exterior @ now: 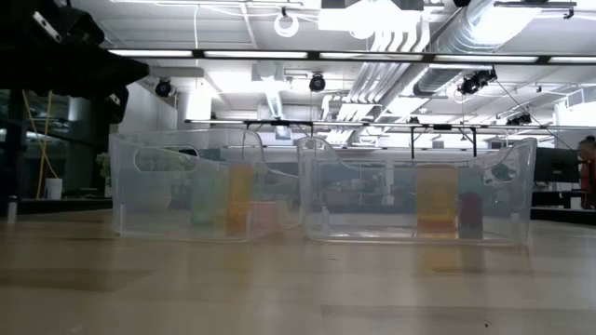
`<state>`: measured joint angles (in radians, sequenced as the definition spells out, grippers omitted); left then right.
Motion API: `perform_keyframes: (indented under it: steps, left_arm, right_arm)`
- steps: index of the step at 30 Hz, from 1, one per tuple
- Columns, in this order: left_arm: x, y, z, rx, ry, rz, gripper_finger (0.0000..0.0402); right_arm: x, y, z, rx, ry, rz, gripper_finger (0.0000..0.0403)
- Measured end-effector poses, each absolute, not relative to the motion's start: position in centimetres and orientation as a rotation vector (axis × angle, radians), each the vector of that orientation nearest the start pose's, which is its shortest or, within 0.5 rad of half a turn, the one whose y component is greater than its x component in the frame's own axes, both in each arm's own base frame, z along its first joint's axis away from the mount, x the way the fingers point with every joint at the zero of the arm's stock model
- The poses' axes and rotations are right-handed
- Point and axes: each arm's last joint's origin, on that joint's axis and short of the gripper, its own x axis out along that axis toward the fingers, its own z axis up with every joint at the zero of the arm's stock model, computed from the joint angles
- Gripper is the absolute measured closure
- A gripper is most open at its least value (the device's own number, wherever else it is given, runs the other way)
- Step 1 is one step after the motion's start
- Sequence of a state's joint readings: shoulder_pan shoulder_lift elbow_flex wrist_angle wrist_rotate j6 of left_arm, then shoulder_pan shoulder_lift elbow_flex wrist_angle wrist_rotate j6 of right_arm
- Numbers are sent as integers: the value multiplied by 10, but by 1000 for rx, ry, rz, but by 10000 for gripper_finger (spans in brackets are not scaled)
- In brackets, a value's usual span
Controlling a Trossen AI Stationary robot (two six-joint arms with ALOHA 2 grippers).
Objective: Pick and place medicine bottles into bin by pill shape (circle, oval)
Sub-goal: Return to Home Position
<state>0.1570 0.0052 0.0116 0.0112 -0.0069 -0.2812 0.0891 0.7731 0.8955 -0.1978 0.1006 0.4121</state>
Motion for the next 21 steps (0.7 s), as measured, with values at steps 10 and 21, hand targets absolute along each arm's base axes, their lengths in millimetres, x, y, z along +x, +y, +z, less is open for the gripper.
perform_keyframes:
  steps: [10,21]
  left_arm:
    - [100,15,164,-323,19,127,401]
    - [100,15,164,-323,22,129,401]
  right_arm:
    - [155,13,367,562,134,33,403]
    - [92,7,296,500,19,57,403]
